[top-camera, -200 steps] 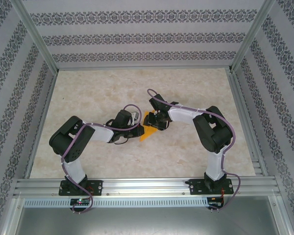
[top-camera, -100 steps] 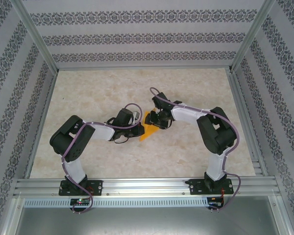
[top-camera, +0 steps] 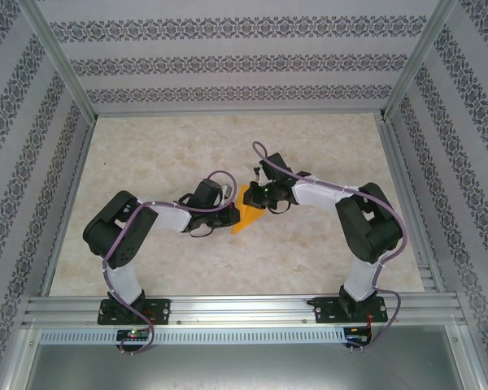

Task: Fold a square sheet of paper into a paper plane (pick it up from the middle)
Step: Fourth fold the wing at the center of the table.

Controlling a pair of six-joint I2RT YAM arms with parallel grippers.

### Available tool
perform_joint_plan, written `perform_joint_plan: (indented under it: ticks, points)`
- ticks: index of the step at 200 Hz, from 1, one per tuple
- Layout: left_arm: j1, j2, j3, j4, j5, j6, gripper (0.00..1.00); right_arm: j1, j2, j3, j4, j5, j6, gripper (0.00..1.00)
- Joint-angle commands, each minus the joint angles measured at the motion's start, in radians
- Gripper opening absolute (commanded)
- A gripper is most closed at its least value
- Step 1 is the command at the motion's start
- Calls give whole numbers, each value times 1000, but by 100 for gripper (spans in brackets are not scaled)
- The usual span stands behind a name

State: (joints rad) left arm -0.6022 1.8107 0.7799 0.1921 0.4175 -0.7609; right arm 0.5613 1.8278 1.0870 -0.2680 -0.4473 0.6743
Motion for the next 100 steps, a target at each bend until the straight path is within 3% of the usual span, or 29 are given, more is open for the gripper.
perform_joint_plan:
  ticks: [1,59,100]
  points:
    - [4,56,-5,-103,-40,27,0,15,45,4,44,-32,-30,4]
    - [4,59,-3,-131,-38,29,0,8,126,19,43,-27,-49,3]
    - [3,61,-8,-178,-36,38,0,-53,149,26,46,-2,-74,3]
